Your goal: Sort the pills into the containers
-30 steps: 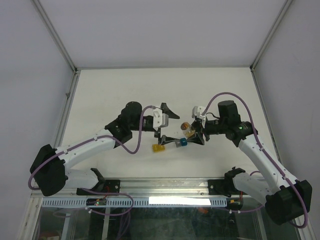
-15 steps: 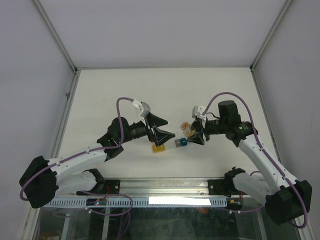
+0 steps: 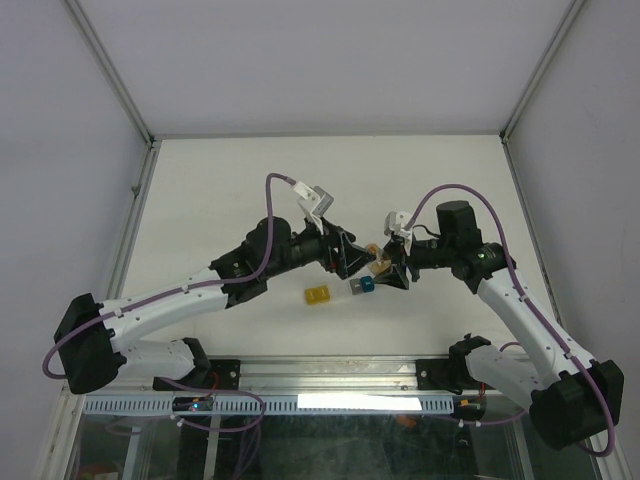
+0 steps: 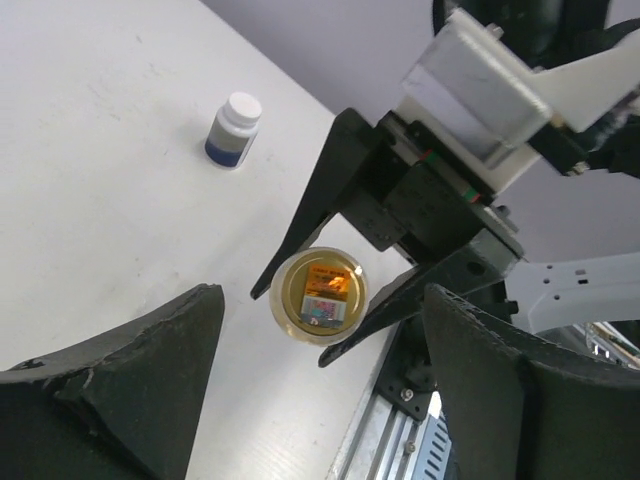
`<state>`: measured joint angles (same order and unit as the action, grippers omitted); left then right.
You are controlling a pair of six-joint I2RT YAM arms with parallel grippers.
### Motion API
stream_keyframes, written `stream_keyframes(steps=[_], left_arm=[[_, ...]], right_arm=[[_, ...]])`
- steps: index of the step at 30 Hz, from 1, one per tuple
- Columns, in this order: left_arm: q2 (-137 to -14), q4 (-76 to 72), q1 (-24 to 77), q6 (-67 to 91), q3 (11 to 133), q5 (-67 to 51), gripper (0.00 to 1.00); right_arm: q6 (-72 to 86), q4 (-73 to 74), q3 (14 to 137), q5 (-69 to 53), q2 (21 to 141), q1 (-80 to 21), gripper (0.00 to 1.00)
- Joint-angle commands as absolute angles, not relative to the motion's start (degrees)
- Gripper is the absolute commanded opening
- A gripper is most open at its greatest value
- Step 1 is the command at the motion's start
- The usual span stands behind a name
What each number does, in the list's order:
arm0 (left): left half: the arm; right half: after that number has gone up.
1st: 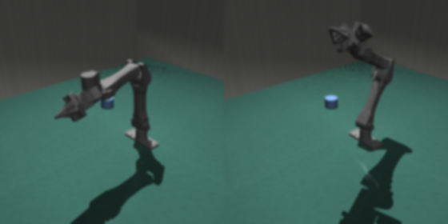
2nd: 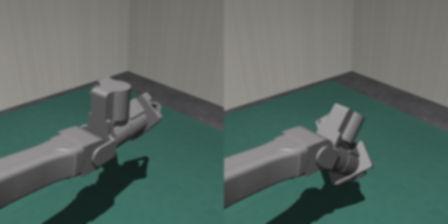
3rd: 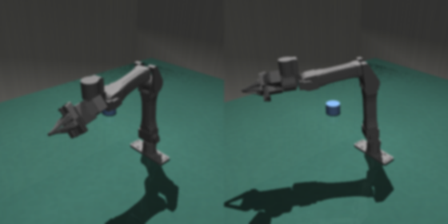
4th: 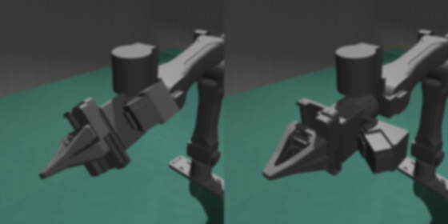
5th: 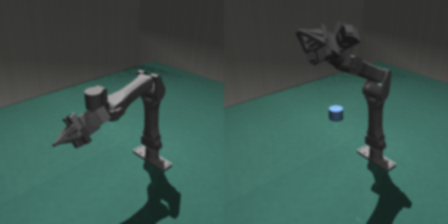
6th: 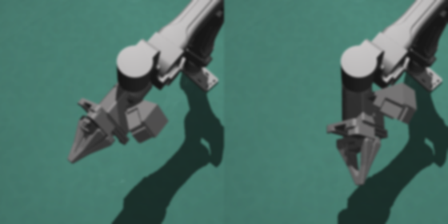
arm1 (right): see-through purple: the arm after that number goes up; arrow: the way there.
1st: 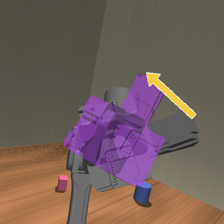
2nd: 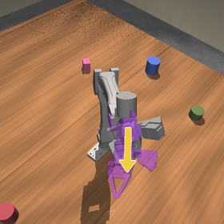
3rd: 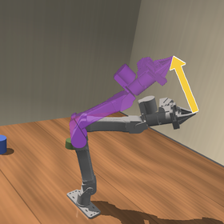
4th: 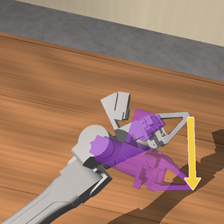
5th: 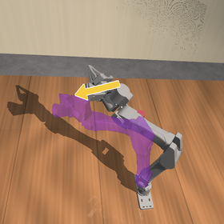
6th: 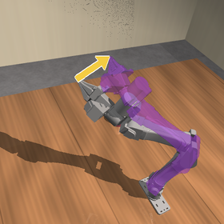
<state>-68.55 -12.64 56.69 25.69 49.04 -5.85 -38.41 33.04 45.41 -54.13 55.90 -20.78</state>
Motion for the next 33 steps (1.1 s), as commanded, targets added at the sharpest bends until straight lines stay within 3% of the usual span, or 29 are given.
stream_keyframes(steps=[1,5,15,33], left_arm=[[-70.98,-9.55,57.13,24.03,53.43,-4.72,0.79],[-73.1,-8.75,57.17,23.78,55.63,-6.56,0.71],[-75.34,-8.61,57.57,23.74,57.14,-8.68,0.66],[-77.95,-1.27,57.36,16.48,61.2,-17.96,0.31]], right_arm=[[-37.69,30.4,47.81,-56.17,55.55,-20.3,0.0],[-37.68,30.41,47.82,-56.23,55.46,-20.3,0.0],[-37.7,30.41,47.78,-56.25,55.38,-20.3,0.0],[-37.61,30.32,47.81,-56.32,55.21,-20.21,0.0]])
